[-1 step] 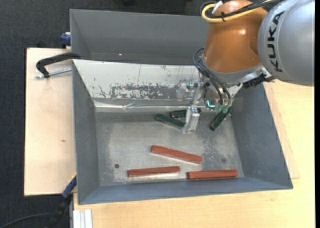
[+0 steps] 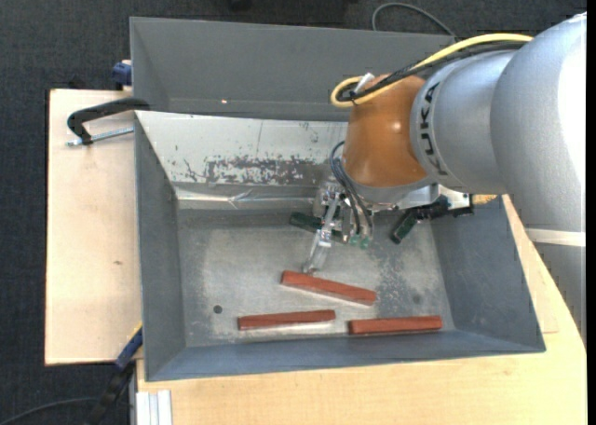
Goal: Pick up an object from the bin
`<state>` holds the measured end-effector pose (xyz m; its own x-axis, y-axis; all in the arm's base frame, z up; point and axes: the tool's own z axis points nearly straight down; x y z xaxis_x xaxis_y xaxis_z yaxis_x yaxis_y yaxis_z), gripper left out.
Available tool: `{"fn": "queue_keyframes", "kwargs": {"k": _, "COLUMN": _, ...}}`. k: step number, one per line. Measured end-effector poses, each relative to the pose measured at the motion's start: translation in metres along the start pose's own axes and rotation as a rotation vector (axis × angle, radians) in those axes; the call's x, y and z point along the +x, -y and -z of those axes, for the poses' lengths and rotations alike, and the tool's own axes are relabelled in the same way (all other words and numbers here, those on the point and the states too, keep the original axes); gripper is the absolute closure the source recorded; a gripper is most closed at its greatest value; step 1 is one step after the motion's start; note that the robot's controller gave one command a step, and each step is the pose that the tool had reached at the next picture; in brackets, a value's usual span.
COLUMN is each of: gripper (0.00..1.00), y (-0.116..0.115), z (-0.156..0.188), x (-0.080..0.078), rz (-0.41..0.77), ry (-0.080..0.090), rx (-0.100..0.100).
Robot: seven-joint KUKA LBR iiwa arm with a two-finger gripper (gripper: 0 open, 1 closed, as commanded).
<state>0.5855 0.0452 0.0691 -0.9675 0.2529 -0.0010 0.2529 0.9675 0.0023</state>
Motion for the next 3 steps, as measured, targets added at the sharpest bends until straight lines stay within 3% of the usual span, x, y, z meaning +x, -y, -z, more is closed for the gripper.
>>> {"fn": "queue_keyframes", "kwargs": {"k": 1, "gripper": 0.00, "y": -0.016, "z": 0.033, "x": -0.002, "rz": -0.153, "ry": 0.006, "rx": -0.002}}
{"fn": "queue_keyframes", "kwargs": {"k": 2, "gripper": 0.00, "y": -0.024, "z": 0.032, "x": -0.010, "rz": -0.364, "ry": 0.003, "rx": -0.001}}
{"fn": "queue_keyframes", "kwargs": {"k": 3, "gripper": 0.00, "y": -0.031, "z": 0.002, "x": 0.006, "rz": -0.542, "ry": 0.001, "rx": -0.001}}
